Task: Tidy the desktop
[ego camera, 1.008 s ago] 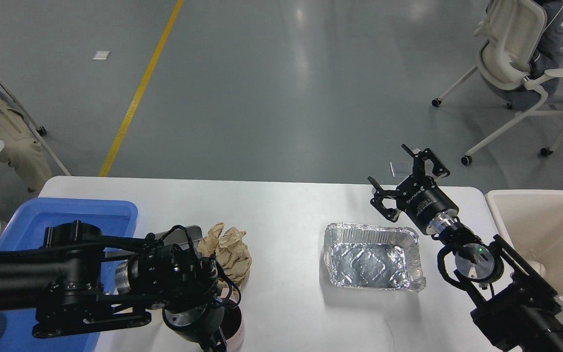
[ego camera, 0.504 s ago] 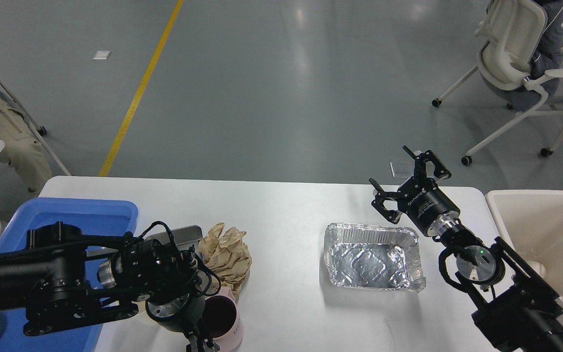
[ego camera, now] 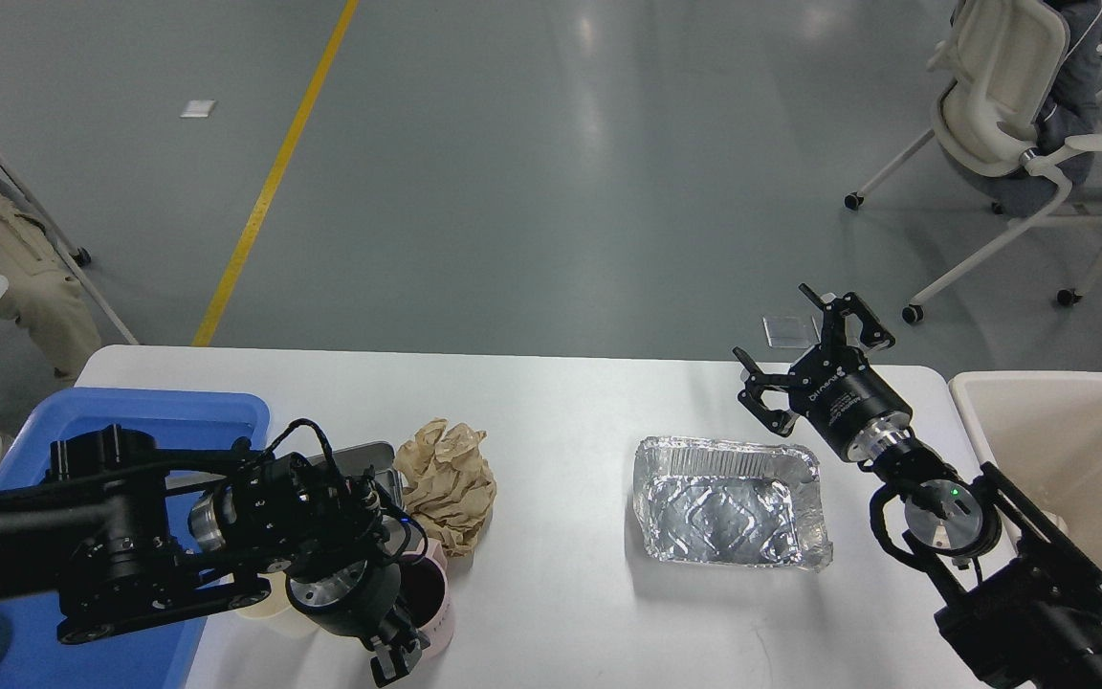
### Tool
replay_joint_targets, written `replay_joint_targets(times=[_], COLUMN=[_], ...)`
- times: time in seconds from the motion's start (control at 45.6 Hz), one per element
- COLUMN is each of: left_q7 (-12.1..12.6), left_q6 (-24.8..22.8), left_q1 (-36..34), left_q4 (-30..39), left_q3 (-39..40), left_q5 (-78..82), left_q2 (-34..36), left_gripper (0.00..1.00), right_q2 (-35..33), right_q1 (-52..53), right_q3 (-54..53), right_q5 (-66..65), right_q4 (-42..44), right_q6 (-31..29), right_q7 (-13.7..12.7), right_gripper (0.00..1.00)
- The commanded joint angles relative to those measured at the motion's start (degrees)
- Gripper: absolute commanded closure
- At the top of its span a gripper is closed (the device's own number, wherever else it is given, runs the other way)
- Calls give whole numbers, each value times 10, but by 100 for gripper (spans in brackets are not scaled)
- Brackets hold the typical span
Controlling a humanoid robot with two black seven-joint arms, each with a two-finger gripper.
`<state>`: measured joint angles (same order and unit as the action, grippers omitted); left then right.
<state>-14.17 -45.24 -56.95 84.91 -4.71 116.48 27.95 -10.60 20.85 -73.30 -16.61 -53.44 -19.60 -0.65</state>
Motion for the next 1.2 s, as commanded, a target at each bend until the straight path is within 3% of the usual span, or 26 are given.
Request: replay_joint_targets(times=[0.0, 0.416, 0.832, 1.183], left_q7=[-20, -30, -30, -35], left_q6=[18, 48, 31, 31], left_q1=[9, 8, -3, -4], left_q4=[1, 6, 69, 74], left_q3=[0, 19, 67, 68], left_q5=[18, 21, 20, 21], left_q2=[4, 11, 6, 11], left_gripper=[100, 100, 100, 100], right_q2=[0, 0, 0, -3], right_q1=[2, 4, 10, 10], right_q3=[-1, 0, -1, -1], right_q5=[0, 0, 0, 0], right_q4=[0, 1, 1, 1], right_q6=[0, 0, 2, 2], right_q7=[0, 5, 7, 7], right_gripper=[0, 0, 0, 0])
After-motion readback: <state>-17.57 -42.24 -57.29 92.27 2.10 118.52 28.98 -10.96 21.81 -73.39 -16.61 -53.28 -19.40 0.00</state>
